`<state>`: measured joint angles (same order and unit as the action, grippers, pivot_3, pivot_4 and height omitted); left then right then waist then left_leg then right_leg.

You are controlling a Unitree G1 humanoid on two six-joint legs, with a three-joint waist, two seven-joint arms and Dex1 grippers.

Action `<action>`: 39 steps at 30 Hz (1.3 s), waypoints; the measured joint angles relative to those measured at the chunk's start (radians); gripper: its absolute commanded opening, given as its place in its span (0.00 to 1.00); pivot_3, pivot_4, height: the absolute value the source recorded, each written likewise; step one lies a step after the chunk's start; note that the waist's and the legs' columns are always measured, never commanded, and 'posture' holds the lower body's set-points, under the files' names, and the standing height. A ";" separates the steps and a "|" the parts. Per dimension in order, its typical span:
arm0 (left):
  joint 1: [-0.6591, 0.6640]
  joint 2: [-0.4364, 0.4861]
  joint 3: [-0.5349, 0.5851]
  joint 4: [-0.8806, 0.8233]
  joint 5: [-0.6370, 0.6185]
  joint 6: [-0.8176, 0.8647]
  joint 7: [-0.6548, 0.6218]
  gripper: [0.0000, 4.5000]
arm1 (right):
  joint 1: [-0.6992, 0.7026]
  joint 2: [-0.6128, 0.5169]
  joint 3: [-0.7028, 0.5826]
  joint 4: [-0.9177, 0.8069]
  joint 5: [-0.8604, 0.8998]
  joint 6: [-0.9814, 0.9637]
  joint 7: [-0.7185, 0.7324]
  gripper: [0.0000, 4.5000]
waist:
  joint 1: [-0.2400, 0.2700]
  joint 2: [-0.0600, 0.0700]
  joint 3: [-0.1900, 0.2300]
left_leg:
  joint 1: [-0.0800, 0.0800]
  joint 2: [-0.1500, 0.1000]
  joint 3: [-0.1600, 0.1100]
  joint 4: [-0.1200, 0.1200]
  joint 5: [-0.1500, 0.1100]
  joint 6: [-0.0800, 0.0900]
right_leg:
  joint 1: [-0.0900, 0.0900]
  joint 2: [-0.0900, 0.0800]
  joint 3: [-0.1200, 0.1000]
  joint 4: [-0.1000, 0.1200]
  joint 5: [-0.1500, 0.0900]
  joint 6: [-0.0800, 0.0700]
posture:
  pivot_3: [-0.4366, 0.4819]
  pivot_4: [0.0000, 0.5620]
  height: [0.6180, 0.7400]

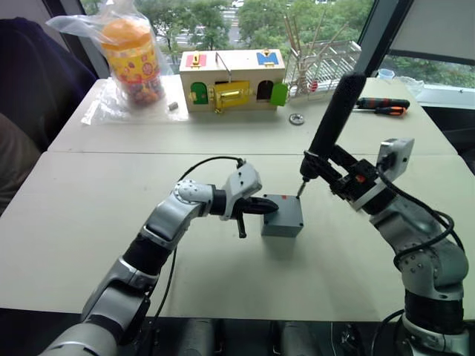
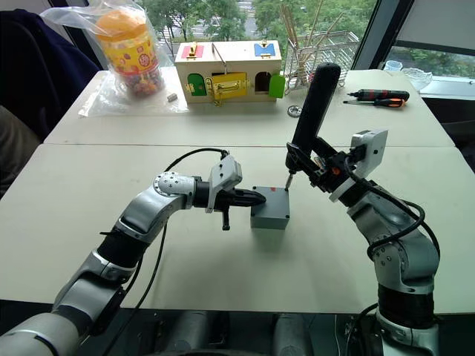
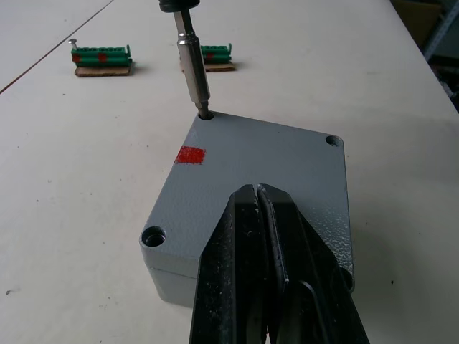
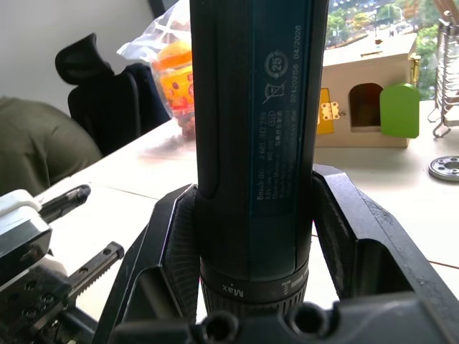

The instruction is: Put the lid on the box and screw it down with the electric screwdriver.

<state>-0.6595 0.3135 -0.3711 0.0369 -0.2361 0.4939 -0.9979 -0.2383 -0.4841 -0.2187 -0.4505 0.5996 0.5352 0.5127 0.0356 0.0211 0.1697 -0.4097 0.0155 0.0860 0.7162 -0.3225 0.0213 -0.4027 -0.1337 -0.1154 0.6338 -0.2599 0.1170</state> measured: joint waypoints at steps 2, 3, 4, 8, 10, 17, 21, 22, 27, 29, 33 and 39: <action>0.000 0.004 -0.012 0.001 0.018 -0.013 0.000 0.00 | 0.019 -0.008 0.026 -0.015 -0.031 -0.027 0.009 0.41 | 0.000 -0.004 -0.004 | 0.002 0.000 0.000 0.000 0.000 0.000 | 0.001 0.000 0.000 0.000 0.000 0.000 | 0.48 0.27 0.74; 0.000 0.008 -0.020 0.002 0.030 -0.023 0.000 0.00 | 0.030 -0.009 0.036 -0.021 -0.044 -0.042 0.011 0.41 | 0.000 -0.006 -0.006 | 0.002 0.001 0.000 -0.001 0.000 0.000 | 0.003 0.000 0.000 -0.001 0.000 0.000 | 0.48 0.27 0.74; 0.000 0.011 -0.026 0.002 0.037 -0.028 0.000 0.00 | 0.038 -0.011 0.043 -0.024 -0.053 -0.052 0.013 0.41 | -0.001 -0.008 -0.009 | 0.003 0.001 0.000 -0.001 -0.001 0.001 | 0.004 0.000 0.000 -0.001 0.000 0.000 | 0.48 0.27 0.74; 0.012 0.010 -0.028 0.002 0.048 -0.030 -0.001 0.00 | 0.057 -0.005 0.053 -0.024 -0.073 -0.067 0.011 0.41 | -0.002 -0.016 -0.018 | 0.006 0.002 -0.001 -0.001 -0.001 0.002 | 0.007 0.000 0.000 -0.002 0.000 -0.001 | 0.48 0.27 0.74; 0.016 0.009 -0.028 0.002 0.049 -0.030 -0.001 0.00 | 0.062 0.006 0.052 -0.017 -0.074 -0.071 0.004 0.41 | -0.002 -0.018 -0.021 | 0.006 0.002 -0.001 -0.001 -0.002 0.002 | 0.007 0.000 0.000 -0.002 0.000 -0.001 | 0.48 0.27 0.74; 0.017 0.004 -0.028 0.003 0.051 -0.030 -0.001 0.00 | 0.070 0.015 0.045 0.007 -0.073 -0.094 0.003 0.41 | -0.001 -0.018 -0.023 | 0.007 0.003 -0.001 -0.001 -0.002 0.003 | 0.009 0.000 0.000 -0.003 0.000 -0.001 | 0.48 0.27 0.74; 0.017 -0.001 -0.028 0.007 0.051 -0.030 0.000 0.00 | 0.074 0.016 0.045 0.016 -0.073 -0.108 0.004 0.41 | 0.001 -0.019 -0.023 | 0.008 0.003 -0.001 -0.001 -0.003 0.004 | 0.010 0.000 0.000 -0.003 0.000 -0.001 | 0.48 0.27 0.74; 0.017 -0.001 -0.028 0.008 0.051 -0.030 0.000 0.00 | 0.075 0.016 0.045 0.017 -0.073 -0.110 0.004 0.41 | 0.001 -0.019 -0.023 | 0.008 0.003 -0.001 -0.001 -0.003 0.004 | 0.010 -0.001 0.000 -0.003 0.000 -0.001 | 0.48 0.27 0.74; 0.018 -0.002 -0.028 0.010 0.051 -0.030 0.000 0.00 | 0.083 0.017 0.045 0.021 -0.074 -0.124 0.005 0.41 | 0.001 -0.019 -0.024 | 0.010 0.003 -0.001 -0.001 -0.003 0.005 | 0.012 -0.001 0.000 -0.004 0.000 -0.001 | 0.48 0.27 0.74; 0.018 -0.002 -0.028 0.010 0.051 -0.030 0.000 0.00 | 0.087 0.017 0.046 0.021 -0.074 -0.129 0.005 0.41 | 0.001 -0.019 -0.024 | 0.010 0.003 -0.001 -0.001 -0.003 0.005 | 0.012 -0.001 0.000 -0.004 0.000 -0.001 | 0.48 0.27 0.74; 0.019 -0.002 -0.028 0.010 0.051 -0.029 0.000 0.00 | 0.092 0.017 0.046 0.021 -0.074 -0.135 0.005 0.41 | 0.000 -0.019 -0.025 | 0.010 0.004 -0.001 -0.001 -0.004 0.005 | 0.012 -0.001 0.000 -0.004 -0.001 -0.001 | 0.48 0.27 0.74; 0.019 -0.002 -0.028 0.010 0.052 -0.029 -0.001 0.00 | 0.094 0.018 0.047 0.023 -0.075 -0.139 0.005 0.41 | 0.000 -0.020 -0.025 | 0.011 0.004 -0.001 -0.001 -0.004 0.006 | 0.012 -0.001 0.000 -0.004 -0.001 -0.001 | 0.48 0.27 0.74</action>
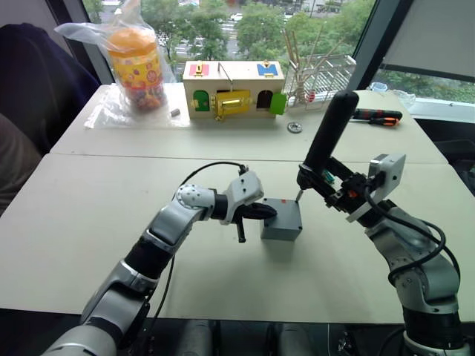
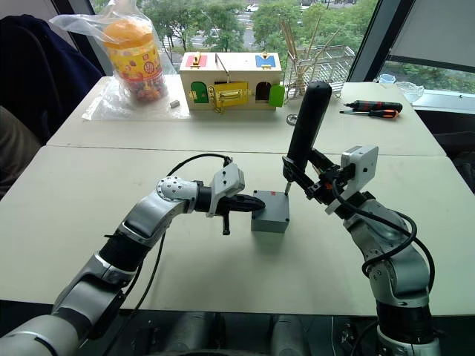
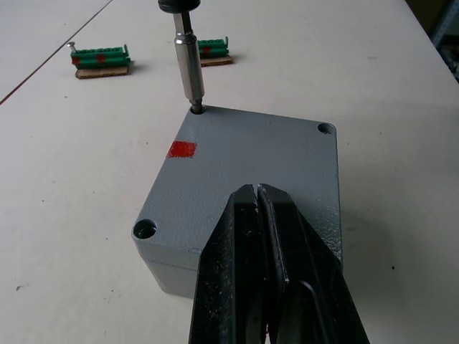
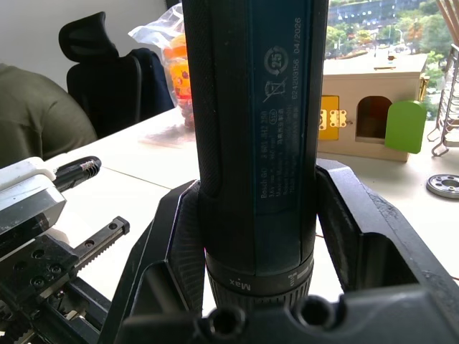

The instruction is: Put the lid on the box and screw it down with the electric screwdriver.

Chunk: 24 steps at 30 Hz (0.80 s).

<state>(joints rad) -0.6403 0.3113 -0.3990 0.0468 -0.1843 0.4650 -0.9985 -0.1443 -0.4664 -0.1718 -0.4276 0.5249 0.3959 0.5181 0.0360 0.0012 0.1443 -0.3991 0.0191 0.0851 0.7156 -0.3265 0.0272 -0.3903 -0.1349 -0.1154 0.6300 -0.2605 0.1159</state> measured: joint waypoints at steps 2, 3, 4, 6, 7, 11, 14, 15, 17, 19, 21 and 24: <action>0.000 0.000 0.000 0.000 0.000 0.000 0.000 0.00 | 0.000 0.001 0.000 0.001 -0.001 0.000 0.000 0.41 | 0.000 0.000 0.000 | 0.000 0.000 0.000 0.000 0.000 0.000 | 0.000 0.000 0.000 0.000 0.000 0.000 | 0.48 0.27 0.74; 0.000 0.000 0.000 0.000 0.000 0.000 0.000 0.00 | 0.000 0.001 0.001 0.001 -0.001 0.000 0.000 0.41 | 0.000 0.000 0.000 | 0.000 0.000 0.000 0.000 0.000 0.000 | 0.000 0.000 0.000 0.000 0.000 0.000 | 0.48 0.27 0.74; 0.000 0.000 0.000 0.000 0.000 0.000 0.000 0.00 | 0.000 0.001 0.002 0.002 -0.004 0.000 0.000 0.41 | 0.000 0.000 0.000 | 0.000 0.000 0.000 0.000 0.000 0.000 | 0.000 0.000 0.000 0.000 0.000 0.000 | 0.48 0.27 0.74; 0.000 0.000 -0.001 0.001 0.001 0.000 0.000 0.00 | 0.000 0.001 0.005 0.003 -0.012 -0.002 0.000 0.41 | 0.000 -0.001 -0.001 | 0.000 0.000 0.000 0.000 0.000 0.000 | 0.000 0.000 0.000 0.000 0.000 0.000 | 0.48 0.27 0.74; 0.000 0.000 -0.001 0.001 0.001 0.000 0.000 0.00 | -0.001 0.001 0.006 0.003 -0.013 -0.003 0.000 0.41 | 0.000 -0.001 -0.001 | 0.000 0.000 0.000 0.000 0.000 0.001 | 0.000 0.000 0.000 0.000 0.000 0.000 | 0.48 0.27 0.74; 0.000 -0.001 -0.001 0.001 0.001 0.001 0.000 0.00 | -0.001 0.001 0.006 0.008 -0.013 -0.003 -0.001 0.41 | 0.000 -0.002 -0.003 | 0.000 0.000 0.000 0.000 -0.001 0.001 | 0.000 0.000 0.000 0.000 0.000 0.000 | 0.48 0.27 0.74; 0.001 -0.002 -0.002 0.002 0.002 0.001 0.001 0.00 | -0.001 0.003 0.006 0.012 -0.013 -0.003 -0.002 0.41 | 0.000 -0.002 -0.005 | 0.000 0.000 0.000 0.000 -0.001 0.001 | 0.000 -0.001 0.000 0.000 0.000 -0.001 | 0.48 0.27 0.74; 0.002 -0.002 -0.002 0.002 0.002 0.001 0.001 0.00 | -0.001 0.004 0.006 0.014 -0.013 -0.004 -0.002 0.41 | 0.000 -0.002 -0.006 | 0.000 0.000 0.000 0.000 -0.001 0.001 | 0.000 -0.001 0.000 0.000 0.000 -0.001 | 0.48 0.27 0.74; 0.003 -0.002 -0.002 0.002 0.002 0.001 0.002 0.00 | -0.001 0.004 0.006 0.017 -0.013 -0.004 -0.002 0.41 | 0.000 -0.003 -0.007 | 0.001 0.000 0.000 0.000 -0.001 0.002 | 0.000 -0.001 0.000 0.000 0.000 -0.001 | 0.48 0.27 0.74; 0.003 -0.002 -0.002 0.002 0.002 0.001 0.002 0.00 | -0.002 0.004 0.006 0.018 -0.013 -0.005 -0.002 0.41 | 0.000 -0.003 -0.008 | 0.001 0.000 0.000 0.000 -0.001 0.002 | 0.000 -0.001 0.000 -0.001 -0.001 -0.001 | 0.48 0.27 0.74; 0.003 -0.003 -0.002 0.003 0.002 0.001 0.002 0.00 | -0.002 0.004 0.006 0.019 -0.013 -0.005 -0.002 0.41 | 0.000 -0.003 -0.008 | 0.001 0.000 0.000 0.000 -0.001 0.002 | 0.000 -0.001 0.000 -0.001 -0.001 -0.001 | 0.48 0.27 0.74; 0.003 -0.006 -0.002 0.007 0.002 0.000 0.003 0.00 | -0.003 0.004 0.006 0.020 -0.013 -0.005 -0.002 0.41 | 0.001 -0.003 -0.008 | 0.000 0.000 0.000 0.000 -0.002 0.002 | 0.001 -0.001 0.000 -0.001 -0.001 -0.001 | 0.48 0.27 0.74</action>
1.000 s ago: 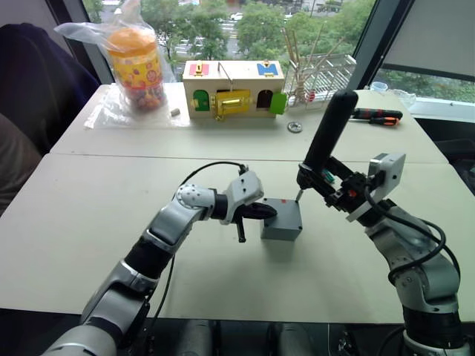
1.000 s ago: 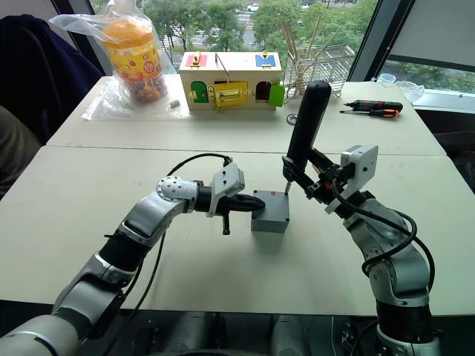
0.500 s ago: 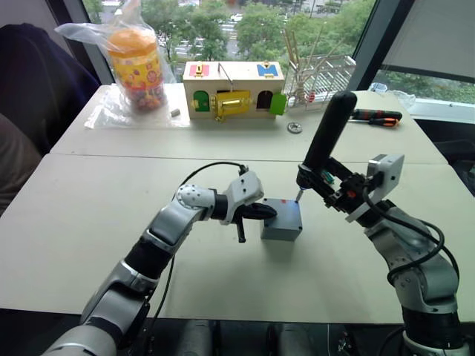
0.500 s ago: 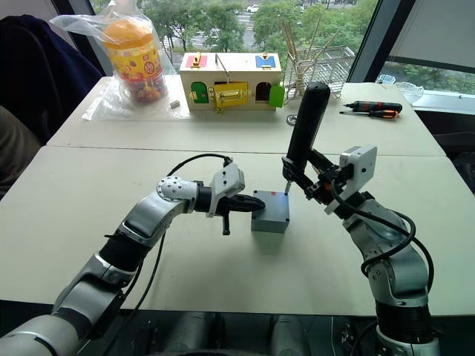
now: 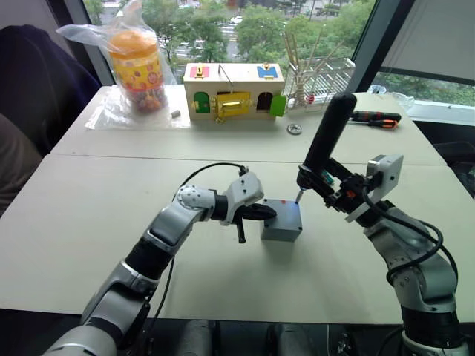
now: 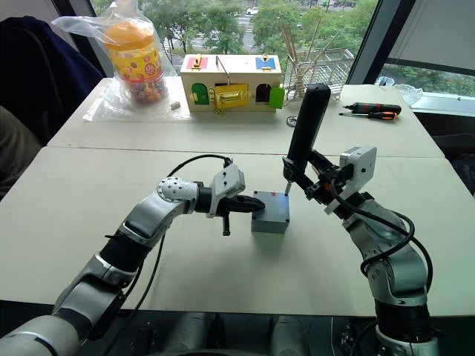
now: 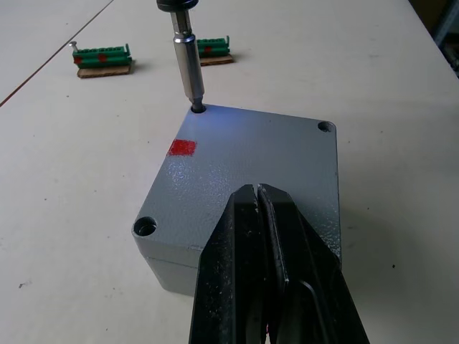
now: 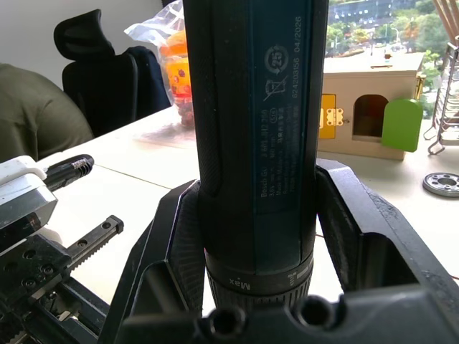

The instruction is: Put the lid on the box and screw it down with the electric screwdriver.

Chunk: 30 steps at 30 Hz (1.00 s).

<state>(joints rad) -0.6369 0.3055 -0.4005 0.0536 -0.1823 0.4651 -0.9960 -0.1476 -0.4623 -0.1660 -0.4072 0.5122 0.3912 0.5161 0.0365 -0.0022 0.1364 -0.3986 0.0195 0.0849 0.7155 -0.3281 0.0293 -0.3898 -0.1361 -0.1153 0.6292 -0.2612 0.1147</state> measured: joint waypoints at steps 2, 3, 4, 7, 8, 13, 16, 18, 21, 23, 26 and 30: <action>0.000 -0.001 0.000 0.004 0.000 -0.001 0.001 0.00 | -0.001 0.000 0.000 0.001 0.000 0.000 0.000 0.41 | 0.000 0.000 0.000 | 0.000 0.000 0.000 0.000 0.000 0.000 | 0.000 0.000 0.000 0.000 0.000 0.000 | 0.48 0.27 0.74; 0.000 -0.002 0.000 0.004 0.000 -0.001 0.001 0.00 | -0.001 0.000 0.000 0.001 0.000 0.000 0.000 0.41 | 0.000 0.000 0.000 | 0.000 0.000 0.000 0.000 0.000 0.000 | 0.000 0.000 0.000 0.000 0.000 0.000 | 0.48 0.27 0.74; 0.000 -0.002 0.000 0.004 0.000 -0.002 0.001 0.00 | -0.001 0.000 0.000 0.001 0.000 0.000 0.001 0.41 | 0.000 0.000 0.000 | 0.000 0.000 0.000 0.000 0.000 0.000 | 0.000 0.000 0.000 0.000 0.000 0.000 | 0.48 0.27 0.74; 0.000 -0.004 0.000 0.005 0.000 -0.002 0.002 0.00 | -0.003 -0.001 0.000 0.002 0.000 0.000 0.001 0.41 | 0.000 0.000 0.000 | 0.000 0.000 0.000 0.000 0.000 0.000 | 0.000 -0.001 0.000 0.000 -0.001 -0.003 | 0.48 0.27 0.74; 0.000 -0.004 0.000 0.005 0.000 -0.003 0.002 0.00 | -0.004 -0.001 0.000 0.003 0.000 0.000 0.001 0.41 | 0.000 0.000 0.000 | 0.000 0.000 0.000 0.000 -0.001 0.001 | 0.000 -0.001 0.000 0.000 -0.001 -0.003 | 0.48 0.27 0.74; -0.001 -0.009 0.001 0.014 0.000 -0.014 0.005 0.00 | -0.027 -0.001 0.000 0.019 0.003 0.010 0.000 0.41 | 0.000 0.000 0.000 | 0.000 0.000 0.000 0.000 -0.001 0.001 | 0.000 -0.002 0.000 0.000 -0.001 -0.003 | 0.48 0.27 0.74; -0.003 -0.014 0.001 0.018 0.000 -0.020 0.005 0.00 | -0.066 -0.011 -0.011 0.016 0.026 0.053 -0.008 0.41 | 0.000 0.002 0.001 | -0.002 -0.001 0.000 0.000 0.000 0.001 | -0.001 -0.002 0.001 0.000 -0.001 -0.003 | 0.48 0.27 0.74; -0.004 -0.014 0.003 0.018 0.000 -0.023 0.004 0.00 | -0.095 -0.025 -0.025 0.014 0.060 0.106 -0.018 0.41 | 0.000 0.003 0.002 | -0.004 -0.001 0.000 0.000 0.000 0.000 | -0.004 -0.003 0.001 0.000 -0.001 -0.002 | 0.48 0.27 0.74; -0.005 -0.013 0.006 0.012 -0.003 -0.026 0.002 0.00 | -0.151 -0.049 -0.068 0.013 0.160 0.221 -0.050 0.41 | 0.000 0.008 0.006 | -0.010 -0.002 0.000 0.001 0.000 -0.001 | -0.009 -0.004 0.001 0.000 0.000 0.000 | 0.48 0.27 0.74; -0.005 -0.012 0.014 0.000 -0.010 -0.016 -0.001 0.00 | -0.210 -0.074 -0.125 0.010 0.244 0.287 -0.081 0.41 | 0.001 0.013 0.010 | -0.011 -0.003 0.001 0.001 0.001 -0.001 | -0.011 -0.005 0.000 0.001 0.000 0.000 | 0.48 0.27 0.74; -0.004 -0.011 0.030 -0.014 -0.028 0.012 -0.002 0.00 | -0.304 -0.125 -0.207 0.009 0.340 0.353 -0.134 0.41 | -0.001 0.016 0.017 | -0.011 -0.003 0.002 0.001 0.001 0.000 | -0.012 -0.005 -0.001 0.001 0.001 0.000 | 0.48 0.27 0.74; -0.002 -0.014 0.069 -0.033 -0.068 0.070 0.014 0.00 | -0.474 -0.192 -0.279 0.070 0.423 0.450 -0.252 0.41 | -0.005 0.016 0.022 | -0.011 -0.003 0.002 0.001 0.001 0.000 | -0.013 -0.004 -0.001 0.002 0.001 0.001 | 0.48 0.27 0.74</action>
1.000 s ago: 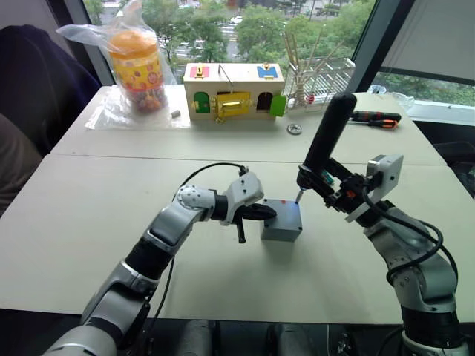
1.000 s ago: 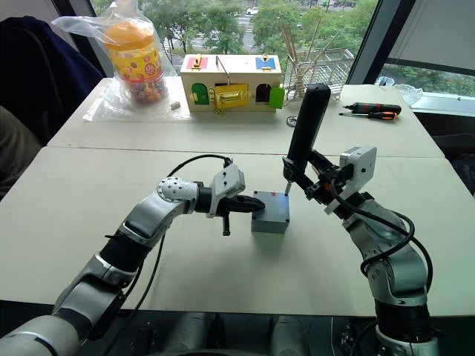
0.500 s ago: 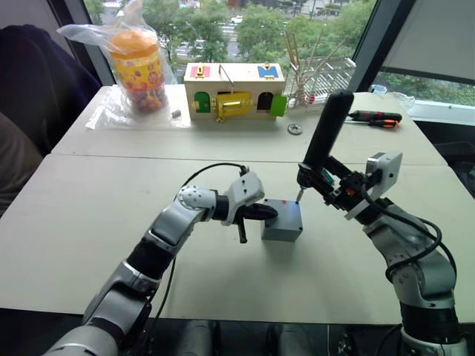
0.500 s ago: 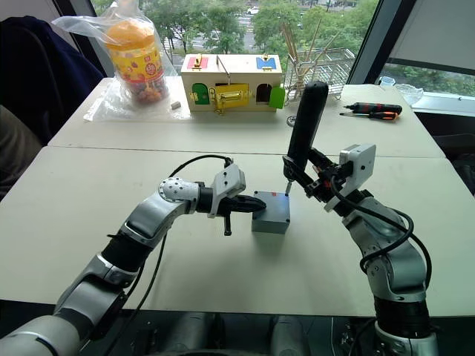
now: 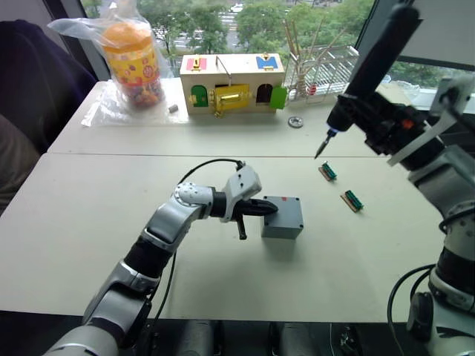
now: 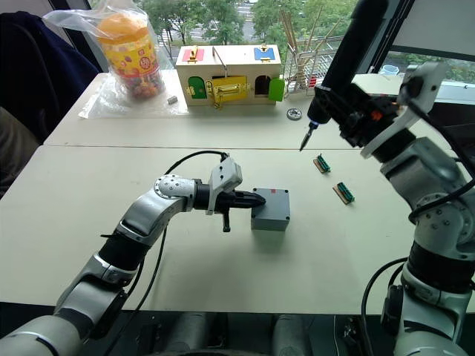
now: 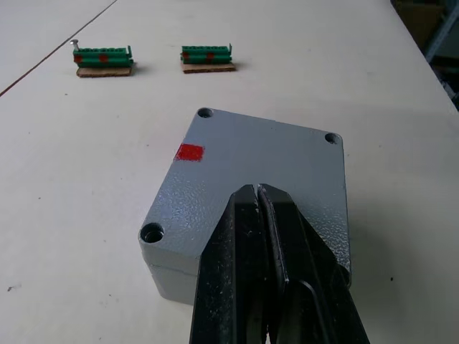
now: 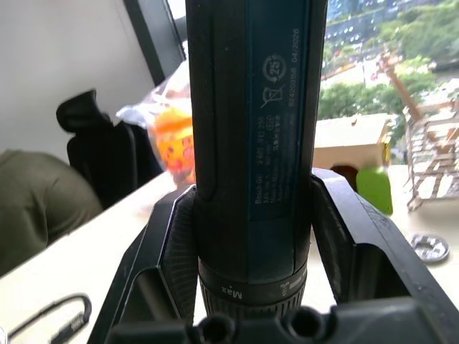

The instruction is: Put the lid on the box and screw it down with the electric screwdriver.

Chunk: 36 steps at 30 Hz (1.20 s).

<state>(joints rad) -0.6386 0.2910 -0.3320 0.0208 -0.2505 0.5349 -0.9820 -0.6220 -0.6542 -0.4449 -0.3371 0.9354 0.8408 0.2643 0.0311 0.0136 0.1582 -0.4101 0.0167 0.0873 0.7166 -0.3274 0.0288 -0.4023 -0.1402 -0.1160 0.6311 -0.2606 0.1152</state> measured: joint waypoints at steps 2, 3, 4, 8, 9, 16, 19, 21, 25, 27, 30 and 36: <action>-0.003 -0.020 0.038 -0.012 -0.021 0.032 0.035 0.00 | -0.041 -0.042 0.002 0.041 -0.015 0.054 -0.060 0.41 | 0.001 -0.001 0.001 | 0.000 0.000 0.000 0.000 0.000 0.000 | 0.000 0.000 0.000 0.000 0.000 0.000 | 0.48 0.27 0.74; -0.009 -0.032 0.060 -0.017 -0.030 0.053 0.060 0.00 | -0.047 -0.070 0.016 0.063 -0.033 0.079 -0.073 0.41 | 0.003 -0.001 0.001 | -0.001 0.000 0.000 0.000 0.000 0.000 | 0.000 0.000 0.000 0.000 0.000 0.000 | 0.48 0.27 0.74; -0.022 -0.047 0.084 -0.022 -0.041 0.077 0.093 0.00 | -0.045 -0.116 0.048 0.095 -0.065 0.107 -0.071 0.41 | 0.005 -0.001 0.001 | -0.002 -0.001 0.000 0.000 0.000 0.000 | 0.000 0.000 0.000 -0.001 0.000 0.000 | 0.48 0.27 0.74; -0.061 -0.056 0.149 -0.098 -0.080 0.108 0.140 0.00 | 0.020 -0.287 0.148 0.240 -0.158 0.205 0.013 0.41 | 0.008 -0.002 0.002 | -0.006 -0.002 0.001 0.000 0.000 0.001 | -0.004 0.000 0.000 -0.001 0.000 0.000 | 0.48 0.27 0.74; -0.062 -0.043 0.150 -0.127 -0.094 0.113 0.131 0.00 | 0.028 -0.331 0.165 0.290 -0.171 0.245 0.039 0.41 | 0.008 -0.002 0.002 | -0.008 -0.002 0.001 -0.001 0.000 0.001 | -0.006 0.000 0.000 0.000 0.000 0.000 | 0.48 0.27 0.74; -0.004 0.071 0.070 -0.277 -0.136 0.138 0.022 0.00 | 0.008 -0.516 0.250 0.559 -0.224 0.469 0.230 0.41 | 0.002 0.002 0.005 | -0.009 0.000 0.001 0.000 0.001 -0.001 | -0.008 0.003 0.000 -0.002 0.000 0.001 | 0.48 0.27 0.74; 0.027 0.077 0.053 -0.355 -0.167 0.158 0.019 0.00 | 0.002 -0.543 0.333 0.660 -0.224 0.522 0.381 0.41 | -0.004 0.002 0.005 | -0.007 0.000 0.000 0.001 0.002 -0.003 | -0.006 0.004 0.000 0.000 0.000 0.001 | 0.48 0.27 0.74; 0.048 0.086 0.035 -0.394 -0.177 0.163 0.020 0.00 | 0.001 -0.543 0.387 0.710 -0.249 0.525 0.435 0.41 | -0.005 0.003 0.005 | -0.007 0.001 0.000 0.001 0.002 -0.003 | -0.006 0.004 0.000 0.000 0.000 0.000 | 0.48 0.27 0.74; 0.076 0.104 -0.001 -0.440 -0.176 0.185 0.034 0.00 | -0.030 -0.539 0.480 0.811 -0.322 0.503 0.514 0.41 | -0.007 0.005 0.006 | -0.007 0.000 0.000 0.000 0.002 -0.003 | -0.007 0.003 0.001 -0.001 0.000 0.000 | 0.48 0.27 0.74; 0.088 0.108 -0.021 -0.449 -0.175 0.196 0.044 0.00 | -0.059 -0.529 0.509 0.854 -0.359 0.486 0.540 0.41 | -0.010 0.005 0.006 | -0.007 0.000 0.000 0.000 0.002 -0.003 | -0.007 0.004 0.001 0.000 0.000 0.000 | 0.48 0.27 0.74; 0.093 0.113 -0.034 -0.456 -0.175 0.199 0.057 0.00 | -0.083 -0.511 0.539 0.896 -0.403 0.457 0.579 0.41 | -0.015 0.005 0.006 | -0.007 0.000 0.000 0.001 0.003 -0.004 | -0.006 0.004 0.001 0.000 0.000 0.000 | 0.48 0.27 0.74; 0.093 0.121 -0.034 -0.454 -0.175 0.201 0.076 0.00 | -0.094 -0.501 0.579 0.929 -0.470 0.430 0.649 0.41 | -0.016 0.005 0.006 | -0.007 0.000 0.000 0.001 0.003 -0.004 | -0.006 0.004 0.000 0.000 0.000 0.001 | 0.48 0.27 0.74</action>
<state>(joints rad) -0.5459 0.4118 -0.3659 -0.4332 -0.4255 0.7355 -0.9056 -0.7158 -1.1551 0.1340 0.5917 0.4653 1.2710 0.9132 0.0147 0.0187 0.1644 -0.4175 0.0168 0.0872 0.7174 -0.3246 0.0246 -0.4086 -0.1365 -0.1156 0.6308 -0.2604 0.1158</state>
